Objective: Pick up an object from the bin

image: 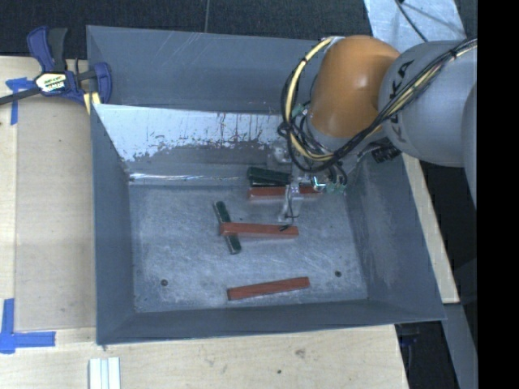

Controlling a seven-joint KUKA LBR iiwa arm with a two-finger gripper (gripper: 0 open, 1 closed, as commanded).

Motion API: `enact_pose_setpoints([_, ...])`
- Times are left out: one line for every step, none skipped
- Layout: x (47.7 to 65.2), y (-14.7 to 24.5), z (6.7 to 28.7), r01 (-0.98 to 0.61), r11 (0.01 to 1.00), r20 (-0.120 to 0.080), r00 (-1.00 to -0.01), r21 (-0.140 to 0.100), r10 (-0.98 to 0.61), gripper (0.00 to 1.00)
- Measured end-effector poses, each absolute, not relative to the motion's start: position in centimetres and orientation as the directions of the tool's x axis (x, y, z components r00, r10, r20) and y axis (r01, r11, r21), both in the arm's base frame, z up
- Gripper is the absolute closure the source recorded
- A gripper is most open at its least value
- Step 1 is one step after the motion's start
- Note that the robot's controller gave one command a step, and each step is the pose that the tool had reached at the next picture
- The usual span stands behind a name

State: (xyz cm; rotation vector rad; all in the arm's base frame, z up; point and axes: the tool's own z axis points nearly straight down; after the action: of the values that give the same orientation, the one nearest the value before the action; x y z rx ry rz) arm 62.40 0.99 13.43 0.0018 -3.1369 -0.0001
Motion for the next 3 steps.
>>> enact_pose_setpoints([61.6,0.2,8.8,0.120,0.993,-0.013,-0.993,0.002,0.120,0.00])
enact_pose_setpoints([63.1,1.2,7.9,0.024,1.000,-0.009,-1.000,-0.006,0.024,0.00])
enact_pose_setpoints([62.8,1.6,7.3,0.022,1.000,-0.005,-1.000,0.000,0.022,1.00])
